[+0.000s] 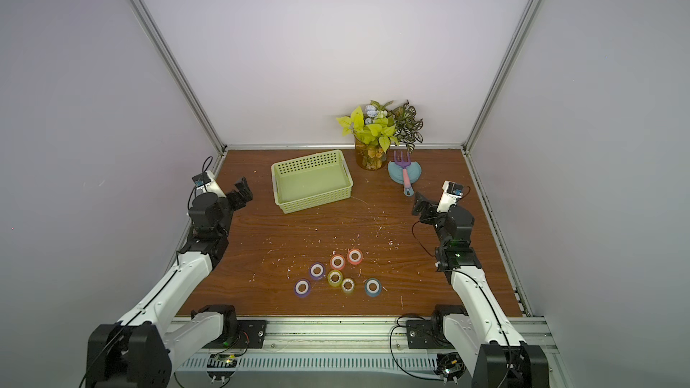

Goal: Put the transparent tape into the storage box
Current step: Move the storage box to the center of the board.

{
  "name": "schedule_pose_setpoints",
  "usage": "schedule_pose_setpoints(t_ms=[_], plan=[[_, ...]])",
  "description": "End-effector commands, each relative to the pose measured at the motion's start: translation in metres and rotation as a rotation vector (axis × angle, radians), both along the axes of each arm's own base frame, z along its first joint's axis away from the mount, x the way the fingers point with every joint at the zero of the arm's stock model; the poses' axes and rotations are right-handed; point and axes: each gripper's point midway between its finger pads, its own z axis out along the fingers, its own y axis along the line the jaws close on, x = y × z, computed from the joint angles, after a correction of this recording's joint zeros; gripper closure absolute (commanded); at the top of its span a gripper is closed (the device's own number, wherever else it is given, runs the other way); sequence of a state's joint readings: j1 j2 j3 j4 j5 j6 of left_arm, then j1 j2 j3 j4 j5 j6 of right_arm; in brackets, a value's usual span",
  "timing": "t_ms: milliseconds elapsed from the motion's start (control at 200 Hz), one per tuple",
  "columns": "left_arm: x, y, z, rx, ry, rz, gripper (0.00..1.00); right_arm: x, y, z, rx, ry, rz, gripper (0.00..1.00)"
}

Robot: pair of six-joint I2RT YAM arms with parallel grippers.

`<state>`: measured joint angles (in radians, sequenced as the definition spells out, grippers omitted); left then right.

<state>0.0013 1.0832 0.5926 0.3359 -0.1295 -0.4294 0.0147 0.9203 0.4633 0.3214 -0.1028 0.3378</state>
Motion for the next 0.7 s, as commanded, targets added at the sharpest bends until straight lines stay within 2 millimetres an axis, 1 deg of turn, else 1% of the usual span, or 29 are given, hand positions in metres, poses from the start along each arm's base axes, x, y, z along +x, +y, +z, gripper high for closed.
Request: schedule_pose_setpoints(t_ms=[0,75,115,265,395,480,515,560,631,691], plan=[[0.011,-0.016,-0.032,-0.075,0.165,-0.092,0.00,-0.002,0.025,0.007,0.045,0.049,0.118,0.01],[0.024,-0.025,-0.041,-0.087,0.225,-0.141,0.00,-0.002,0.031,0.000,0.047,0.100,0.143,0.01],[0.030,-0.029,-0.048,-0.095,0.261,-0.162,0.01,-0.003,0.038,-0.002,0.045,0.119,0.180,0.01],[0.049,-0.039,-0.068,-0.089,0.353,-0.185,0.00,-0.003,0.060,-0.011,0.020,0.182,0.261,0.01],[0.063,-0.055,-0.082,-0.054,0.410,-0.203,0.00,-0.002,0.067,-0.022,-0.018,0.245,0.245,0.01],[0.074,-0.065,-0.091,-0.051,0.441,-0.221,0.05,-0.004,0.072,-0.028,-0.054,0.267,0.241,0.01],[0.078,-0.069,-0.092,-0.058,0.446,-0.233,0.08,-0.005,0.074,-0.032,-0.064,0.277,0.243,0.01],[0.082,-0.073,-0.099,-0.068,0.464,-0.247,0.12,-0.006,0.076,-0.035,-0.073,0.285,0.242,0.01],[0.087,-0.077,-0.104,-0.079,0.480,-0.257,0.18,-0.008,0.078,-0.039,-0.073,0.298,0.244,0.01],[0.090,-0.078,-0.108,-0.084,0.494,-0.261,0.21,-0.009,0.078,-0.040,-0.070,0.303,0.243,0.01]])
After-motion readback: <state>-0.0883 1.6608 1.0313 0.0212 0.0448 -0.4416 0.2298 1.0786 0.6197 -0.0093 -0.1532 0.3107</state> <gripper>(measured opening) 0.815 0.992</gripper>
